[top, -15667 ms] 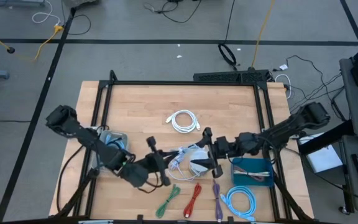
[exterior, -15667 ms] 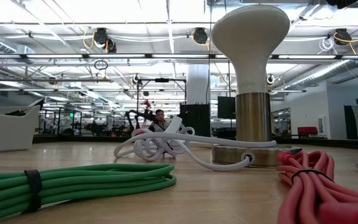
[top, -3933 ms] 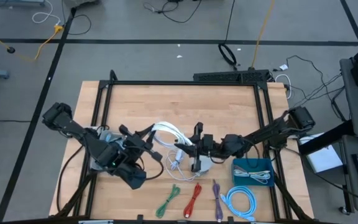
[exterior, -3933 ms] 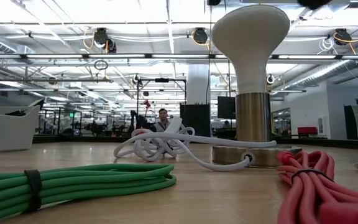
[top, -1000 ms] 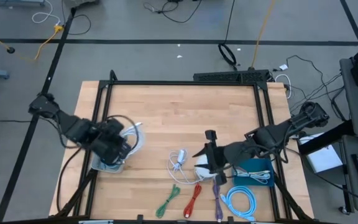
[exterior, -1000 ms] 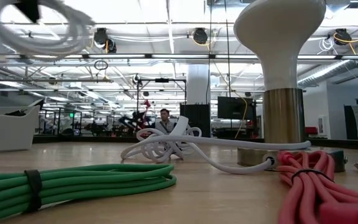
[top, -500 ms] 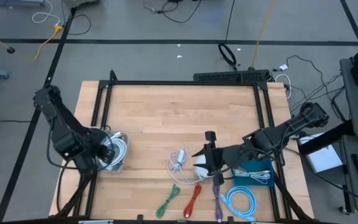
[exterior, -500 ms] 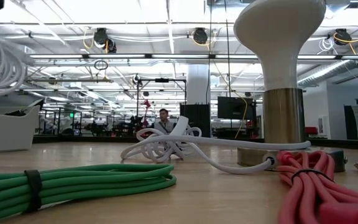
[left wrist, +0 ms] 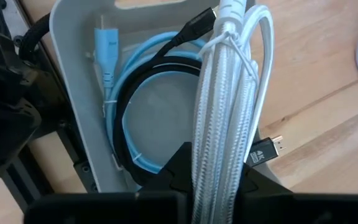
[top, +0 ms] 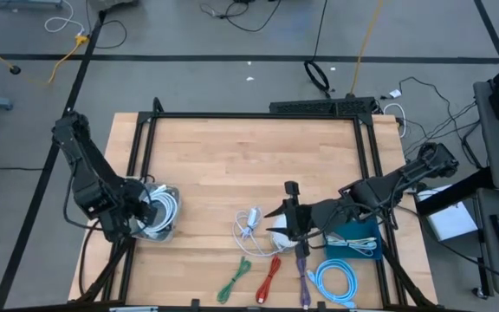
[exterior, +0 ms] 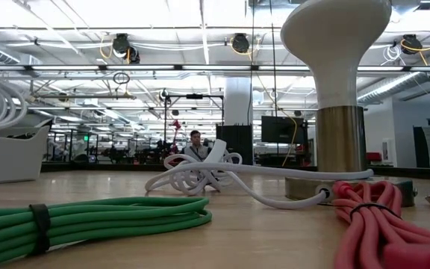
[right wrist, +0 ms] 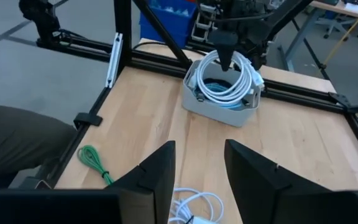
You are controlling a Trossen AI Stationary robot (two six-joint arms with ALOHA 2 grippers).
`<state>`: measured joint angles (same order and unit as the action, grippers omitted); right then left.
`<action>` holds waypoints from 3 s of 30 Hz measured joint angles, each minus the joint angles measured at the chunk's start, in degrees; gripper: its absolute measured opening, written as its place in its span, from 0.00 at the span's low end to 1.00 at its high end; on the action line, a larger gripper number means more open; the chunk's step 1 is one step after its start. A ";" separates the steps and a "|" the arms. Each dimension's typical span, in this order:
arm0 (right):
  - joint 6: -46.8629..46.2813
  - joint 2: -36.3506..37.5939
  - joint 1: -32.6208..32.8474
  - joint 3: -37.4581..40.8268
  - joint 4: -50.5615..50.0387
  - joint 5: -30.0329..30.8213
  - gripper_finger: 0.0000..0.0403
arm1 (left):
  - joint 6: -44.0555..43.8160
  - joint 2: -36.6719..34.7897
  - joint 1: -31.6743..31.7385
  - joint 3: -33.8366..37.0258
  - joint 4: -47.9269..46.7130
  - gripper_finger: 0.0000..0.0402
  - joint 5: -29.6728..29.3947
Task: Pick & Place USB Port
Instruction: Put the white HDMI cable into the gray bin, then adjust the left gray bin from the table
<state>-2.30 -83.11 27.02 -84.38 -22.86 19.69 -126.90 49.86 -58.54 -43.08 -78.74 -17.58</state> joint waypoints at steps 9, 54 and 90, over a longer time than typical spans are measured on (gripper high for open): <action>0.21 0.00 -0.04 0.00 1.26 0.01 0.32 | 0.81 0.05 0.04 0.01 0.02 0.20 1.05; 0.15 -0.09 -6.05 4.79 6.55 -0.47 0.32 | 9.79 6.69 1.46 -2.88 -7.63 0.00 0.21; 1.30 -0.08 -6.03 4.79 8.04 -0.53 0.32 | 34.18 22.89 20.92 -0.30 4.07 0.00 6.50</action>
<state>-0.99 -83.20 20.99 -79.59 -14.83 19.16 -92.73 72.75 -37.63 -43.38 -74.67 -11.07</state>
